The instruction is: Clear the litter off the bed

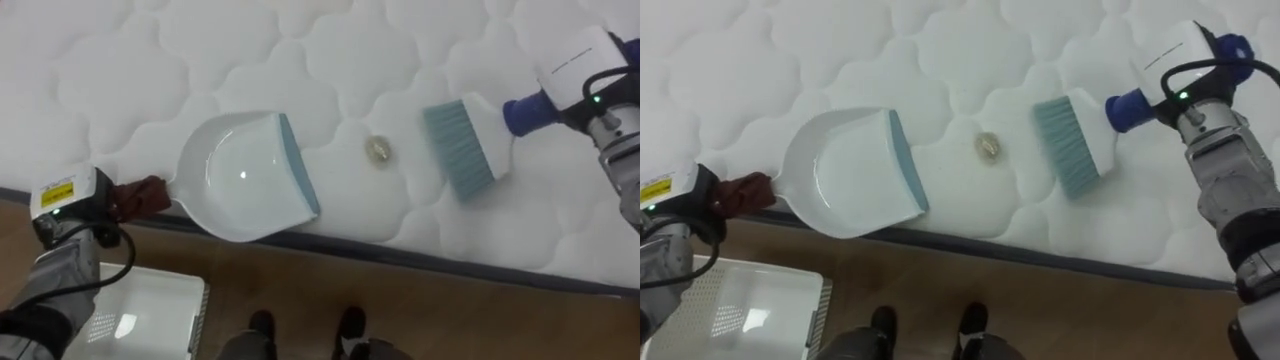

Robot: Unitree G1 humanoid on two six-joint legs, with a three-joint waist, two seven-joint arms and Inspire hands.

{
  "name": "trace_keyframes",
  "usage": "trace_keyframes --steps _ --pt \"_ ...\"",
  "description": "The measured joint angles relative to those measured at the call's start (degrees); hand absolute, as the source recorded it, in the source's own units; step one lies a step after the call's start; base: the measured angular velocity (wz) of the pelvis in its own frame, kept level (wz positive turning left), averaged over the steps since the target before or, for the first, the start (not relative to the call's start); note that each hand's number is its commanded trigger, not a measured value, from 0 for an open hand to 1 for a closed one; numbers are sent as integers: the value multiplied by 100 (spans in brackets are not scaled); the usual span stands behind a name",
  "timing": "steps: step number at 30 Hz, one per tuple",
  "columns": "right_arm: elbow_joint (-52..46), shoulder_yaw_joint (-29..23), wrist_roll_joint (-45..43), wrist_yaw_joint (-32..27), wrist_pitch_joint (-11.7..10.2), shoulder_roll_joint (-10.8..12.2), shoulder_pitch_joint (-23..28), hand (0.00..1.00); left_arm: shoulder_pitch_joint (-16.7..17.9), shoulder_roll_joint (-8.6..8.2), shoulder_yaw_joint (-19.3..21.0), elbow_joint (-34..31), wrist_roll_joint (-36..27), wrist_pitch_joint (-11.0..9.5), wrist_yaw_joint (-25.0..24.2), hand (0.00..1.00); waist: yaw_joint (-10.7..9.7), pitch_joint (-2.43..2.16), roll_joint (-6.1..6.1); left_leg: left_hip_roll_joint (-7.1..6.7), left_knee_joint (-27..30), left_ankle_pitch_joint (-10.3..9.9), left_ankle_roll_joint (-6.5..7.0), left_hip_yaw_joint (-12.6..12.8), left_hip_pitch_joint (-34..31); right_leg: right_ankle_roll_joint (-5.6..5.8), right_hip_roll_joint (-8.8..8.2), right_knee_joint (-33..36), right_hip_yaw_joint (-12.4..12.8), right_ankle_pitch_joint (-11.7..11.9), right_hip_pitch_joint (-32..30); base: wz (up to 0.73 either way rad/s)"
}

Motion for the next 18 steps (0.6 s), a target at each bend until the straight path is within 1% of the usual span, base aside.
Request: trace_keyframes --steps 2,4,5,9,12,15,18 --pt "-133 1 -11 28 0 5 0 100 1 0 -2 -16 143 37 90 100 7 -4 8 7 5 1 0 0 -3 0 0 0 -18 0 3 0" --pt "-150 0 -12 34 0 15 4 100 5 -1 -5 -23 151 56 98 100 6 -6 13 22 27 1 0 0 -2 -1 -4 -1 -76 0 25 0" --pt "-151 0 -10 46 1 16 25 100 14 -1 -4 -35 204 59 99 100 13 -8 16 51 38 1 0 0 3 -1 -2 -5 -96 1 40 4" --pt "-104 0 -82 96 0 16 29 100 8 -1 -4 -50 322 66 104 100 -1 -12 39 52 30 1 0 -12 8 -5 -5 -5 -102 3 49 2" --pt "82 0 -79 71 0 16 29 100 5 -1 -16 -51 374 66 106 100 -8 -6 78 52 -2 0 -1 -20 34 -20 -10 -9 -140 12 80 4" --pt "233 0 -78 33 0 15 29 100 7 -1 -20 -50 389 66 105 100 -2 -10 110 49 -29 3 -11 -25 47 -41 -7 -10 -151 26 91 0" --pt "356 0 -78 -44 0 15 30 100 7 -1 -46 -50 392 70 104 100 -2 -8 166 51 -16 15 -27 -30 50 -59 0 -10 -173 38 105 0"
